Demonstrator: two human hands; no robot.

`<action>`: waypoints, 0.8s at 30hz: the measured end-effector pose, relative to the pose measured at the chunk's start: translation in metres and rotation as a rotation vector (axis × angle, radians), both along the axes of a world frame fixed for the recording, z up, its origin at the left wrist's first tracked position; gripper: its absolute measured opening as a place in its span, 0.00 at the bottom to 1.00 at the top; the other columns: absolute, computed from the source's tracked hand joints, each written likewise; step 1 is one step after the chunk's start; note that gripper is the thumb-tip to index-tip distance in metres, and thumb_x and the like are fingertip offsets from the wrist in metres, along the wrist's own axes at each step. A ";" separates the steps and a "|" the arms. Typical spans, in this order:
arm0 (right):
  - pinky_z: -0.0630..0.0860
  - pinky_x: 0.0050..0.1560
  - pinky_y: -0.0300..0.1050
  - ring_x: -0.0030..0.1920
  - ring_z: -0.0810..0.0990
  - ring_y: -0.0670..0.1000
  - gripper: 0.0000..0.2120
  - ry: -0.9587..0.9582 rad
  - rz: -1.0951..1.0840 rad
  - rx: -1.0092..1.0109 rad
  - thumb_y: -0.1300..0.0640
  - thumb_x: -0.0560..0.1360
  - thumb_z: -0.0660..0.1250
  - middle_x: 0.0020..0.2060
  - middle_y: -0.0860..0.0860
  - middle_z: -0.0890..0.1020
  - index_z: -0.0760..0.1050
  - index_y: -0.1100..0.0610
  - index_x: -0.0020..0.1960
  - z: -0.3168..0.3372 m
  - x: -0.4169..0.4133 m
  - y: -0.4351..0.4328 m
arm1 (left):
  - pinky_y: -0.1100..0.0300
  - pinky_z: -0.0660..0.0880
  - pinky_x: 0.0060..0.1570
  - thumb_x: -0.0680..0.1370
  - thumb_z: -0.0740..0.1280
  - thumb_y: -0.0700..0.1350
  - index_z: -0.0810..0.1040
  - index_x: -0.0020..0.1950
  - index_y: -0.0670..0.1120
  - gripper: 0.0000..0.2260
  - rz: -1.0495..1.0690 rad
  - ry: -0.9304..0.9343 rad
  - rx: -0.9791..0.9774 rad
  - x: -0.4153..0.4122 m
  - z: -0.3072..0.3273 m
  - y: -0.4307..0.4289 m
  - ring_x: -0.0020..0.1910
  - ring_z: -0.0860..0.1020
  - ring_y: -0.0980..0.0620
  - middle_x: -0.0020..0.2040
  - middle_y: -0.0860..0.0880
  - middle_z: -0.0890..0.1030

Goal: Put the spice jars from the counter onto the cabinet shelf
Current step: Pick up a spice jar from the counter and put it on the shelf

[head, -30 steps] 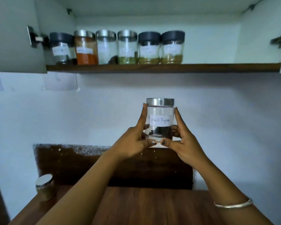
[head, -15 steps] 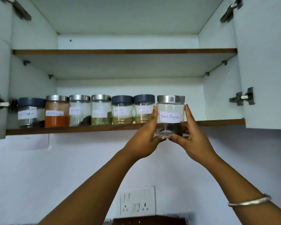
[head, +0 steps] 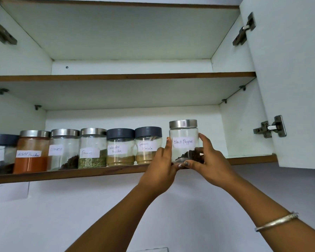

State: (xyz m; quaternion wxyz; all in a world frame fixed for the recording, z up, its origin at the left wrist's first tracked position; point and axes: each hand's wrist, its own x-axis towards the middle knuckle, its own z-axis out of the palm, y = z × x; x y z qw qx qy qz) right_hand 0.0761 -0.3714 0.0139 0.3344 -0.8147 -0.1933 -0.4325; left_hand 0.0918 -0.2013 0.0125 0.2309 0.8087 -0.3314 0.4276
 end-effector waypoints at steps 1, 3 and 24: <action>0.71 0.49 0.40 0.51 0.77 0.46 0.42 0.007 -0.004 0.012 0.45 0.69 0.72 0.61 0.48 0.77 0.50 0.45 0.74 0.000 0.003 0.000 | 0.57 0.70 0.60 0.79 0.61 0.48 0.42 0.77 0.49 0.34 0.006 -0.013 -0.011 0.003 0.000 -0.001 0.61 0.69 0.50 0.63 0.45 0.67; 0.71 0.49 0.42 0.52 0.77 0.48 0.38 0.025 -0.011 0.077 0.45 0.69 0.72 0.61 0.50 0.75 0.56 0.47 0.72 0.002 0.009 0.001 | 0.57 0.71 0.58 0.79 0.61 0.49 0.47 0.77 0.48 0.32 0.036 -0.038 -0.027 0.007 0.002 -0.004 0.58 0.70 0.49 0.61 0.45 0.69; 0.61 0.64 0.53 0.63 0.68 0.59 0.32 0.066 -0.482 -0.105 0.39 0.78 0.52 0.71 0.53 0.66 0.50 0.55 0.75 -0.003 0.033 0.035 | 0.58 0.74 0.53 0.74 0.67 0.43 0.65 0.70 0.47 0.25 0.136 -0.021 -0.026 0.011 -0.008 -0.004 0.54 0.75 0.48 0.61 0.47 0.70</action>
